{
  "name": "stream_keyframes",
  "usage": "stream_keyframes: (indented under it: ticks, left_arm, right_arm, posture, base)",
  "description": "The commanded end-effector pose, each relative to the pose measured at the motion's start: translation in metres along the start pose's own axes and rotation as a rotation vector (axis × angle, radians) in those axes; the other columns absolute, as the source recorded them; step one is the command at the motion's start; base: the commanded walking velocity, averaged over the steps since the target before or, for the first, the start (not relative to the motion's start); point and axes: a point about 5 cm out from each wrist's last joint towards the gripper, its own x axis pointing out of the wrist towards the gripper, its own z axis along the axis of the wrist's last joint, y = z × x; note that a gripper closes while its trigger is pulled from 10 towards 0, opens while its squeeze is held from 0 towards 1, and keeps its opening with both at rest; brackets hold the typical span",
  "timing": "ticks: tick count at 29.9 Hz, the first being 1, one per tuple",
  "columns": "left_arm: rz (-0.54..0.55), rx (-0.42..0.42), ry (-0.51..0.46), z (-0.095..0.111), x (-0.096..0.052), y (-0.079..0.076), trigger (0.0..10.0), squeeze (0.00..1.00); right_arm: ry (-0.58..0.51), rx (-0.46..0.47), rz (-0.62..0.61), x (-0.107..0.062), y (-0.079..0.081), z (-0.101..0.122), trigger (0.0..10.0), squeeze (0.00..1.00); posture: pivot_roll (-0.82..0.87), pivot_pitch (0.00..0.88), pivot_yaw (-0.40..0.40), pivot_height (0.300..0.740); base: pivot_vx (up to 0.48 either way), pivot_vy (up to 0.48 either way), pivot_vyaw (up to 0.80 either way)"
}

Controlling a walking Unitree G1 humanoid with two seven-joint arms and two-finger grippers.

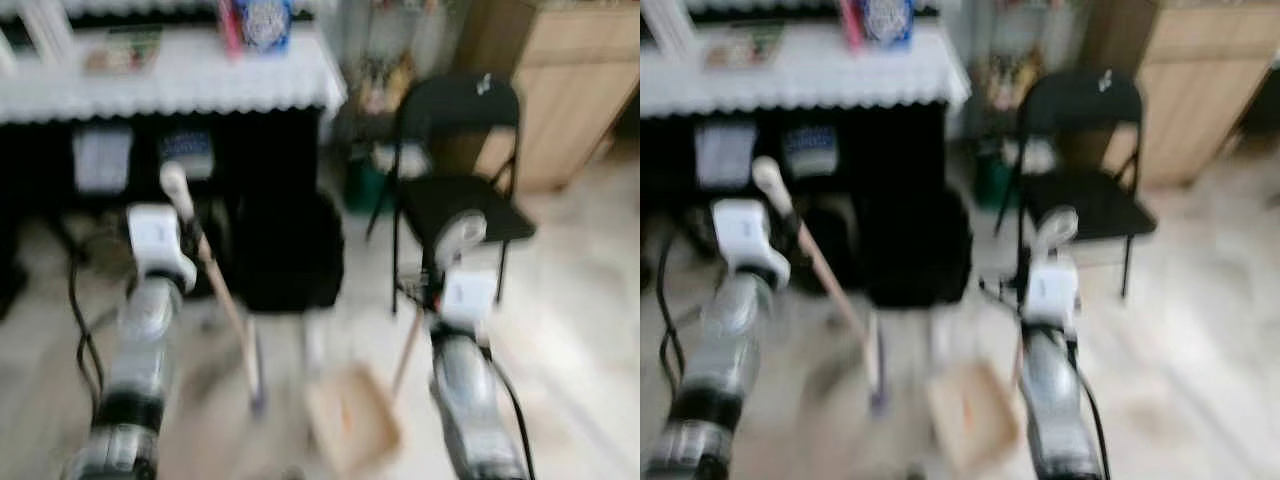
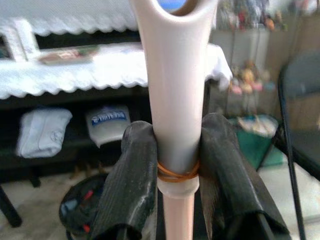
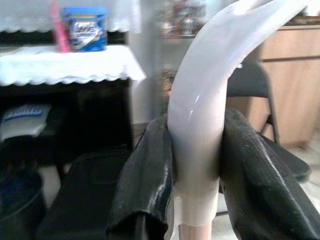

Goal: Sweep floor

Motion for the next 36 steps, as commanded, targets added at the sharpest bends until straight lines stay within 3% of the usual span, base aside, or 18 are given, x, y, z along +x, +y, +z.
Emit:
stream_keyframes:
  ticks: [1, 25, 36]
  left_arm:
    - [-0.012, 0.021, -0.056, 0.0127, 0.0049, -0.0008, 10.0, 0.0]
    - [-0.016, 0.008, -0.054, 0.0117, 0.0054, -0.0025, 10.0, 0.0]
    - [-0.015, -0.029, -0.043, 0.0073, 0.0033, -0.0037, 10.0, 0.0]
  right_arm:
    - [-0.027, 0.007, 0.006, 0.0015, 0.0035, 0.0058, 10.0, 0.0]
    - [-0.022, 0.031, -0.011, 0.0014, 0.0007, 0.0046, 10.0, 0.0]
    - [-0.015, 0.023, -0.018, 0.0018, -0.0009, 0.0028, 10.0, 0.0]
  posture:
    - [-0.06, 0.07, 0.015, 0.74]
    - [-0.06, 0.061, 0.014, 0.74]
    - [-0.06, 0.055, 0.012, 0.74]
  base:
    - [0.341, 0.0, 0.0]
    - [0.338, 0.0, 0.0]
    - [0.0, 0.0, 0.0]
